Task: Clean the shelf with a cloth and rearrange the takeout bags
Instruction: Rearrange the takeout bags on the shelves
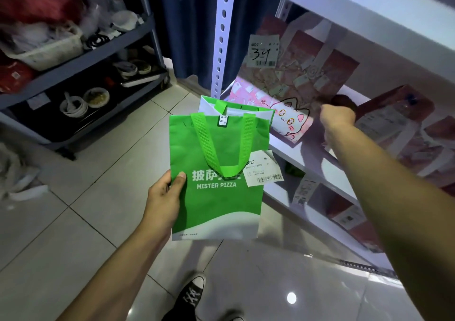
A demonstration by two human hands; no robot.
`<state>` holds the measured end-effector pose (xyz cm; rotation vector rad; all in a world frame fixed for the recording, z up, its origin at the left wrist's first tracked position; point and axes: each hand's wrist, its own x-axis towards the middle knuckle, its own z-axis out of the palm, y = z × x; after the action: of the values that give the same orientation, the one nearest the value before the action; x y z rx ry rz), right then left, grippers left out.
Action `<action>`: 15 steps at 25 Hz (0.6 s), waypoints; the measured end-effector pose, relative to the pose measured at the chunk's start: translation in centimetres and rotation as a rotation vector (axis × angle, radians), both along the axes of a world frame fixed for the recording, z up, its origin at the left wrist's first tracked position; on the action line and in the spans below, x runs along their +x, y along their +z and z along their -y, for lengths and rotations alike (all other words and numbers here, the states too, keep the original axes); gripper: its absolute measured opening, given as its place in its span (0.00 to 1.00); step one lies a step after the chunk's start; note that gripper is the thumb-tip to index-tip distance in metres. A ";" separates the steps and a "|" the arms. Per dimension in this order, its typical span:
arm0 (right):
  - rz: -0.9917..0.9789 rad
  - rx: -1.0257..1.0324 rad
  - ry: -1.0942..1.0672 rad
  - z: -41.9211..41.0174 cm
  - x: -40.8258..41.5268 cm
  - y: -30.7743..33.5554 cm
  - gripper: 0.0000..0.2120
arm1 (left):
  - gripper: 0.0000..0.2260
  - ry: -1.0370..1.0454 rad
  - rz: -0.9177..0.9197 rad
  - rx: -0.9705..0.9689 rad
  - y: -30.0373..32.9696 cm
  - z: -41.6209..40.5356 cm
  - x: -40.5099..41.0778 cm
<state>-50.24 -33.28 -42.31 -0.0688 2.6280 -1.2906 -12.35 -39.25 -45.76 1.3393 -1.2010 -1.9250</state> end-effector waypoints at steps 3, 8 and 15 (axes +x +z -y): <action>-0.069 -0.239 -0.022 -1.5 3.8 -0.1 0.02 | 0.10 0.001 0.002 -0.005 0.1 0.1 0.4; -0.120 -0.408 0.049 -5.3 11.2 -0.2 0.04 | 0.10 0.006 0.063 -0.020 0.0 -0.3 2.5; 0.001 -0.591 -0.057 -11.0 18.5 1.1 0.09 | 0.09 0.044 0.145 -0.025 -0.3 -0.7 6.6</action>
<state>-31.79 -22.29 -41.21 -0.0839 2.1688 -2.0360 -5.75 -38.57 -46.06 1.5020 -1.2483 -1.8023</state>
